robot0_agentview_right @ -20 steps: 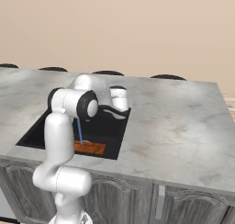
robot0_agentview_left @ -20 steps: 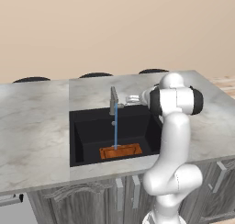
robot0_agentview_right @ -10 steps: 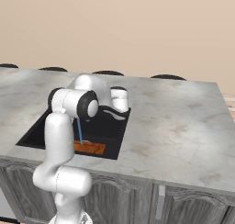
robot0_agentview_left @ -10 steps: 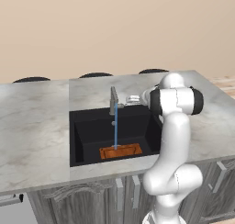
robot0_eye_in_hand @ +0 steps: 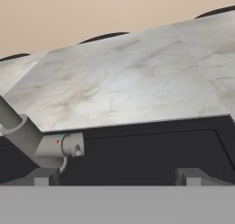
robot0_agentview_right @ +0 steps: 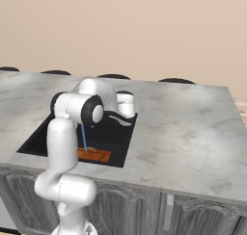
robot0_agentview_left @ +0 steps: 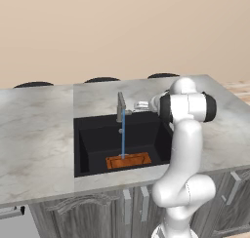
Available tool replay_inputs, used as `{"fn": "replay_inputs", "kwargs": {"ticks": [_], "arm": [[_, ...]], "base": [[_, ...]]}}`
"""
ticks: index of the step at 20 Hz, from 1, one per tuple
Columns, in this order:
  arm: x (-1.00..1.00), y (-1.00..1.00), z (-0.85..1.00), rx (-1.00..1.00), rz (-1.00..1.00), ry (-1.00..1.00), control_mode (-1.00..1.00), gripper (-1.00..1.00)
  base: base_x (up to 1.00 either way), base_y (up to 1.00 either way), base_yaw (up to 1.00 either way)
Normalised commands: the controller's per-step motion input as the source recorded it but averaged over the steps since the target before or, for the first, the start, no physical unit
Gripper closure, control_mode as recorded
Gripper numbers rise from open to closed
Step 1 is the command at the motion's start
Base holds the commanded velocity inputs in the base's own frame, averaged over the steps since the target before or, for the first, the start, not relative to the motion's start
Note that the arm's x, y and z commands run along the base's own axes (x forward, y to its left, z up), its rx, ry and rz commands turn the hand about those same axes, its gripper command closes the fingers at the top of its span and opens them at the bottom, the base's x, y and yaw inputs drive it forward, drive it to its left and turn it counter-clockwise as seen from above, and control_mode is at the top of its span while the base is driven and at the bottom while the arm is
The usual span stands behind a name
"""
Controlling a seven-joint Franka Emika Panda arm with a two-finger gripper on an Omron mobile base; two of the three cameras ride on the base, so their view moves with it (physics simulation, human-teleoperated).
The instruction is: Turn on the sink faucet with hot water and rinse the cutting board for ten seconds, then turn off the faucet. Push the cutting board to reach the water if necessary.
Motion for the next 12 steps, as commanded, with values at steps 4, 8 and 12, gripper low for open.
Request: {"fn": "replay_inputs", "kwargs": {"ticks": [4, 8, 12], "arm": [[0.11, 0.00, 0.00, 0.00, 0.00, 0.00, -1.00, -1.00], [0.14, -0.14, 0.00, 0.00, 0.00, 0.00, -1.00, -1.00], [0.22, -0.15, -0.02, 0.00, 0.00, 0.00, -1.00, -1.00]], "base": [[0.00, 0.00, 0.00], [0.00, 0.00, 0.00], [0.00, 0.00, 0.00]]}}
